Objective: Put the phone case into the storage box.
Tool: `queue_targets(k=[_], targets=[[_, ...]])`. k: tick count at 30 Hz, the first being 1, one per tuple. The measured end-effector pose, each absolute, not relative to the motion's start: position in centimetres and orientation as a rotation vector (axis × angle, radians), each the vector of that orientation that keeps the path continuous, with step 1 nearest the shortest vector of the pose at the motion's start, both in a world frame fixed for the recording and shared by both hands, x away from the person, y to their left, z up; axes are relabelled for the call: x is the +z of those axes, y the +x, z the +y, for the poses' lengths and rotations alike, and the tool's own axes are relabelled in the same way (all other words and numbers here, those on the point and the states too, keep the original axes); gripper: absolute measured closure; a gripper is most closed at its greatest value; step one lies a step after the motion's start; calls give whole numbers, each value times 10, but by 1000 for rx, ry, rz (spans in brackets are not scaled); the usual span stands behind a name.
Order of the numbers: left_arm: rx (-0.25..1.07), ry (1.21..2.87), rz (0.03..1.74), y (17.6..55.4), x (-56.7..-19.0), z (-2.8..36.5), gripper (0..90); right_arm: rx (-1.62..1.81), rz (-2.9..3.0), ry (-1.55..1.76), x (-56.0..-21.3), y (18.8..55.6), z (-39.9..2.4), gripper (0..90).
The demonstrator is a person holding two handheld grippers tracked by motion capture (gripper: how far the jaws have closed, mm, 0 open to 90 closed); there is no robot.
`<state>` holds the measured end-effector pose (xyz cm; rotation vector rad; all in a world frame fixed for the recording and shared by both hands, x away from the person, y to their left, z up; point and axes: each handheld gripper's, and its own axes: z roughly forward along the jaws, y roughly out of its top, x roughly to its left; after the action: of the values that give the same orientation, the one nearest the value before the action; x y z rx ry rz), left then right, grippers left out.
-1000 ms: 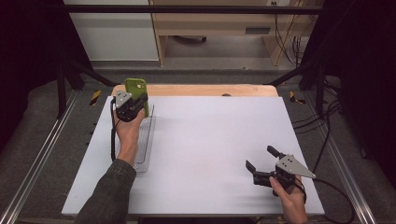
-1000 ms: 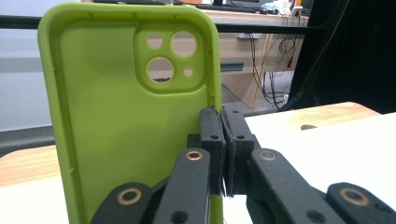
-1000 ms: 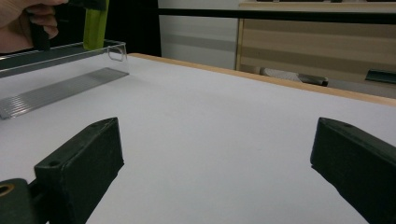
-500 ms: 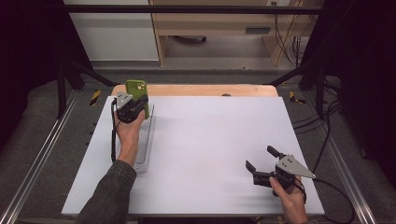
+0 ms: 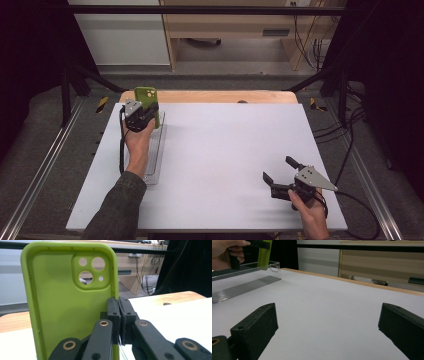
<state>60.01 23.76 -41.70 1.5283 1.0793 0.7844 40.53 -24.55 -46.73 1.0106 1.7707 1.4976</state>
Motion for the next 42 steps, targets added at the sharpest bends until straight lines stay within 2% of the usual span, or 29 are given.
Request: queue_targets(k=[42], targets=[[775,1573,1092,604,-426,235,875,1501,1774,1008,-467,405,-244,25]])
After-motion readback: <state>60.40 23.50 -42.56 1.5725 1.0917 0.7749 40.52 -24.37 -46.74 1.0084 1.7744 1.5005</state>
